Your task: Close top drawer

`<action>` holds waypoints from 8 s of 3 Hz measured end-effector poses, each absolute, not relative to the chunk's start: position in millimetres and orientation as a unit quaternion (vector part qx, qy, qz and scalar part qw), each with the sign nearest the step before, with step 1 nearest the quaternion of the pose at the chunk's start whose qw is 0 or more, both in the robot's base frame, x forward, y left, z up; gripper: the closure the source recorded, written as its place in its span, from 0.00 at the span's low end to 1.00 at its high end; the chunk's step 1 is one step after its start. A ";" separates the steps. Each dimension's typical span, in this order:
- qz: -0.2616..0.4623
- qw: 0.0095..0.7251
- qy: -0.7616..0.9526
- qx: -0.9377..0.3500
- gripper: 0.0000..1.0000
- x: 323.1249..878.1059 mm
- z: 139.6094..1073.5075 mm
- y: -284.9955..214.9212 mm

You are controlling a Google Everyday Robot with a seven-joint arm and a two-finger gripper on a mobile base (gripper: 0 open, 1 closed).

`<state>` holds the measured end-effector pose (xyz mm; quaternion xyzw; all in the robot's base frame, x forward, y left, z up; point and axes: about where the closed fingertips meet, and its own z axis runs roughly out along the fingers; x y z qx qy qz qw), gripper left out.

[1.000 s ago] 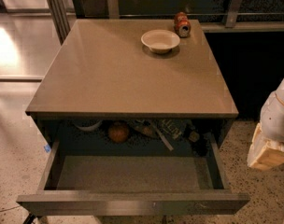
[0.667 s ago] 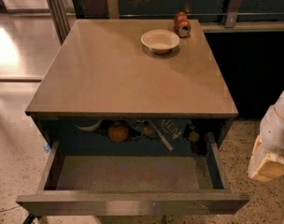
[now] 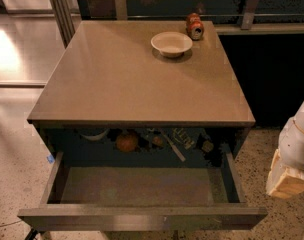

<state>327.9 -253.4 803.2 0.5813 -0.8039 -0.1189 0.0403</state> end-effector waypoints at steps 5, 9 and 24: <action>-0.160 0.108 -0.774 0.602 1.00 233.5 727.9 -264.9; -0.212 0.105 -0.727 0.645 1.00 189.6 665.4 -217.1; -0.242 0.002 -0.750 0.616 0.69 252.7 646.9 -170.3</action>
Offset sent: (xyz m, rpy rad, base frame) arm -0.0941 -0.0227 -0.0617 0.0282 0.1463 0.0660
